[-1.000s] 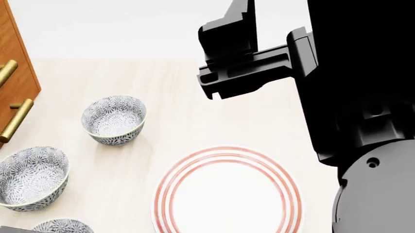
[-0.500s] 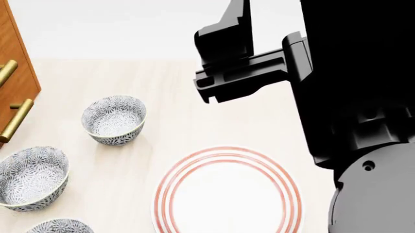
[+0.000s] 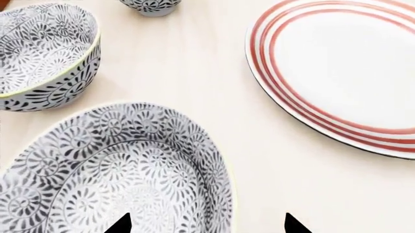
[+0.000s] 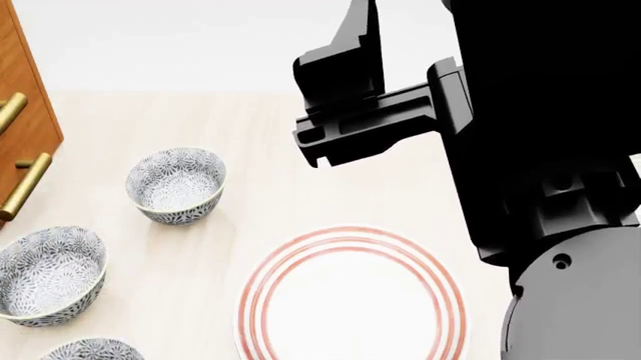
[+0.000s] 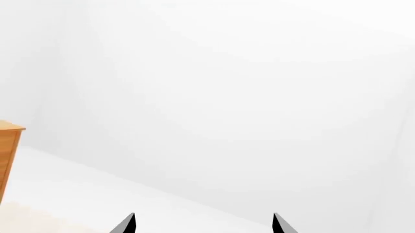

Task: Put the bowl at the front on the plate.

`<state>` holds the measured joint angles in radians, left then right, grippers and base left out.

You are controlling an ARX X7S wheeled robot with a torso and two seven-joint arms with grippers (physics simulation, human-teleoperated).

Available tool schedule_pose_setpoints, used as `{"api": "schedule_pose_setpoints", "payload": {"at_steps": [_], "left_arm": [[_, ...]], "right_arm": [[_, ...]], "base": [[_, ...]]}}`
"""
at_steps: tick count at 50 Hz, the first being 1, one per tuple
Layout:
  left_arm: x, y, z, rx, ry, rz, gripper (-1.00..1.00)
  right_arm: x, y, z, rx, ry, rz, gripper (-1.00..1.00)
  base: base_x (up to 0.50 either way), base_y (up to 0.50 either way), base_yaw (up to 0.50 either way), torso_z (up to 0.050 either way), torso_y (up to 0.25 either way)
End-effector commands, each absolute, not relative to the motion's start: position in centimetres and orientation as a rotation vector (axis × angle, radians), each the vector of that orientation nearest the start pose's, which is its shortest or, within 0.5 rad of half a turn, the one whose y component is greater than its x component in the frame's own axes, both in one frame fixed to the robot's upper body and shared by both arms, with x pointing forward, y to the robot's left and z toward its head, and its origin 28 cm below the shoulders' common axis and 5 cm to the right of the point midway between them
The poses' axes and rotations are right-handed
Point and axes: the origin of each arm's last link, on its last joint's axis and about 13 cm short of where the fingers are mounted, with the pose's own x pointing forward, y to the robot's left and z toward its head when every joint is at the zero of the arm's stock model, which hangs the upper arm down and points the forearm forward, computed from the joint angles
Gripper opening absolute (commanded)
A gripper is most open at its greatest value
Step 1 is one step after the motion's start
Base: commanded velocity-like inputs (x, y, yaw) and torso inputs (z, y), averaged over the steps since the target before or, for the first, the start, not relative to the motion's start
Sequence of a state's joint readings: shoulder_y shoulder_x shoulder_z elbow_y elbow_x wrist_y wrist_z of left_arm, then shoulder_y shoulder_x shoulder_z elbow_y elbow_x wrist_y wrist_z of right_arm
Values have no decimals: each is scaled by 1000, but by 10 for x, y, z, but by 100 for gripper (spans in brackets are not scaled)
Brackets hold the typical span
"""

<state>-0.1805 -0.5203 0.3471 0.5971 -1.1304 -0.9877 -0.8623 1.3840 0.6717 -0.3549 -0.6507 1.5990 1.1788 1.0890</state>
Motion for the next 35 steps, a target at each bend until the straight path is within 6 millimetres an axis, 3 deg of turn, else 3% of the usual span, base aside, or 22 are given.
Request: {"api": "schedule_pose_setpoints", "payload": {"at_steps": [1,14,15,35], "left_arm": [[161,195,92,42,635,-133,100],[161,195,91,44,642,-141,100],[161,195,91,39,637,-145,-100],[160,197,96,36,561,-132,-100]], "right_arm": [[199,-105,338,-292,-330,107,100],[198,-105,338,-295,-332,108,100],[197,-105,338,-295,-331,108,100],[193,-104,336,-297,-340,127,100]], "base": [[0,0,0,0,0],[0,0,0,0,0],[0,0,0,0,0],[1,0,0,-1,0]]}}
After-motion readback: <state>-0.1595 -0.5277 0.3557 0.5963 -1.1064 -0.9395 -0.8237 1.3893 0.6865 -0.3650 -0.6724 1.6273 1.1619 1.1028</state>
